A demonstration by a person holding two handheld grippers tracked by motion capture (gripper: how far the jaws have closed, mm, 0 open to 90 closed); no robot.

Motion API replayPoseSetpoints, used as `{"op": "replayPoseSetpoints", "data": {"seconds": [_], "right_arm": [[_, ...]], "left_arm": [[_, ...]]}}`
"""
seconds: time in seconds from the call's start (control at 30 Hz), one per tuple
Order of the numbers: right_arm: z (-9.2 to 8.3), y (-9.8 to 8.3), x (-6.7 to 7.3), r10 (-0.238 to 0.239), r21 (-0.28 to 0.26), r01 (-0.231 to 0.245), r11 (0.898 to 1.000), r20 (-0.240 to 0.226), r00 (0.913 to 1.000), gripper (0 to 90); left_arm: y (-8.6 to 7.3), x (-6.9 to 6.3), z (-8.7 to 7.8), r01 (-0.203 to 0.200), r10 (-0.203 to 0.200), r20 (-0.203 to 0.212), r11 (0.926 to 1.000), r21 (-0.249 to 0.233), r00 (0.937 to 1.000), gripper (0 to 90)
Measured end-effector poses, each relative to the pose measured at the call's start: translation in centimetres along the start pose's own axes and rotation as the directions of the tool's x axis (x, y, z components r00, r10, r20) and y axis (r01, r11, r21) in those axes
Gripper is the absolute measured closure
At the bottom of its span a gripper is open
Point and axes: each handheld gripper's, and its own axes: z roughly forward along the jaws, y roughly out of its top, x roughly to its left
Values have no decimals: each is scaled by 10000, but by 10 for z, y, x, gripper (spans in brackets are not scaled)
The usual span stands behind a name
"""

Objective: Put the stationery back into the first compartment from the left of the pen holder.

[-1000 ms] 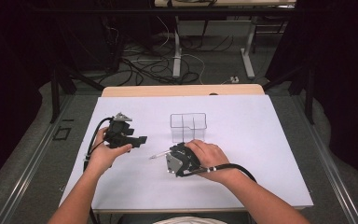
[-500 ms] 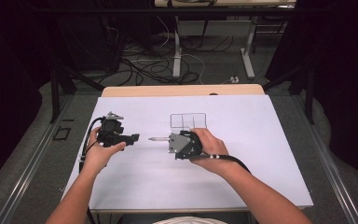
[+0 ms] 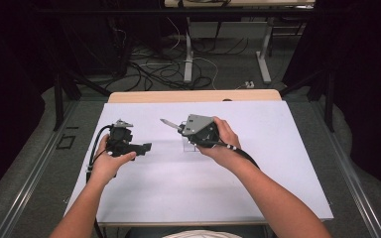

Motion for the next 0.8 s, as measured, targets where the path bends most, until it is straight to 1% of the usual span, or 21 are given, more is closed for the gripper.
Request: {"op": "replayPoseSetpoints", "data": {"seconds": [0.07,0.13,0.23,0.33,0.4,0.43,0.47,0.5,0.53,0.57,0.63,0.8], "right_arm": [[2,-1,-5,439,-170,-440,9989,-58,9990,797],[5,-3,-10,867,-262,-869,9959,-99,9962,797],[9,-7,-17,1604,-463,-1613,9858,-222,9868,797],[12,-12,-23,2274,-664,-2293,9711,-343,9732,797],[13,-15,-27,2643,-802,-2668,9604,-408,9636,797],[14,-16,-28,2881,-786,-2914,9534,-498,9563,797],[15,-17,-29,2961,-830,-2993,9505,-488,9539,797],[16,-18,-30,3165,-912,-3198,9431,-485,9473,797],[17,-19,-32,3245,-943,-3277,9400,-484,9446,797],[18,-21,-32,3413,-957,-3447,9338,-501,9386,797],[20,-23,-34,3727,-1002,-3762,9211,-525,9265,797],[25,-29,-38,4234,-1036,-4265,8985,-521,9045,797]], "left_arm": [[0,-1,1,91,-91,-65,10000,-25,9999,108],[-1,-1,3,65,-65,-67,10000,-16,10000,111],[-2,-1,3,68,-69,-59,10000,-60,10000,99],[-1,-1,3,121,-122,-88,9999,-78,9999,78],[-2,-1,3,149,-149,7,9997,-216,9999,67],[-2,-2,3,115,-115,23,9996,-251,9999,57],[-2,-2,3,25,-24,34,9997,-254,10000,41],[-2,-3,4,19,-17,86,9996,-296,10000,25],[-2,-4,4,-6,10,137,9995,-304,9999,14],[-2,-4,4,16,-10,188,9994,-347,9998,8],[-2,-5,4,32,-27,137,9993,-365,9999,5],[-2,-6,4,-8,12,87,9991,-413,10000,5]]}}
